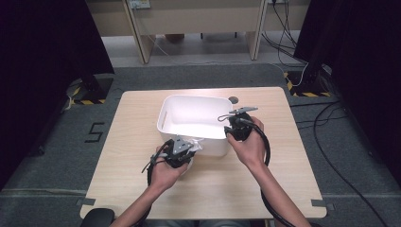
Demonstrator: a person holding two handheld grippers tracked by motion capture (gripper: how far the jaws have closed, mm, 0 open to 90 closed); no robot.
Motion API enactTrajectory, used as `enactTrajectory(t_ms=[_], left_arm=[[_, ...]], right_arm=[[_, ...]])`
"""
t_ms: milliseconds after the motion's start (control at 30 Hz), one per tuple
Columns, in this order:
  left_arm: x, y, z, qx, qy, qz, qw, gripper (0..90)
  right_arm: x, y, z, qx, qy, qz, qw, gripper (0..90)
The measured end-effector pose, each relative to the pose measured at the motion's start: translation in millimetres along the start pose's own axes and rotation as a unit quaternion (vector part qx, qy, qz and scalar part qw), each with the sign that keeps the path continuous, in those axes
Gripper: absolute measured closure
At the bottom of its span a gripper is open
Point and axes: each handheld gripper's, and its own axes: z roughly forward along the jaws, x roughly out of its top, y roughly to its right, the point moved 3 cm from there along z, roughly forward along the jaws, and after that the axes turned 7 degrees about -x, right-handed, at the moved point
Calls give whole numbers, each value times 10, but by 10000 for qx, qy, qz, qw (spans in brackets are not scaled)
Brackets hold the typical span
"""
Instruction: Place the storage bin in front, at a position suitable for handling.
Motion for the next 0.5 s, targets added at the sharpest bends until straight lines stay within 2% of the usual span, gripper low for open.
enactTrajectory(t_ms=[500], left_arm=[[67, 7, -59, 16, 82, 31, 10000, 796]], right_arm=[[2, -1, 3, 2, -5, 28, 10000, 676]])
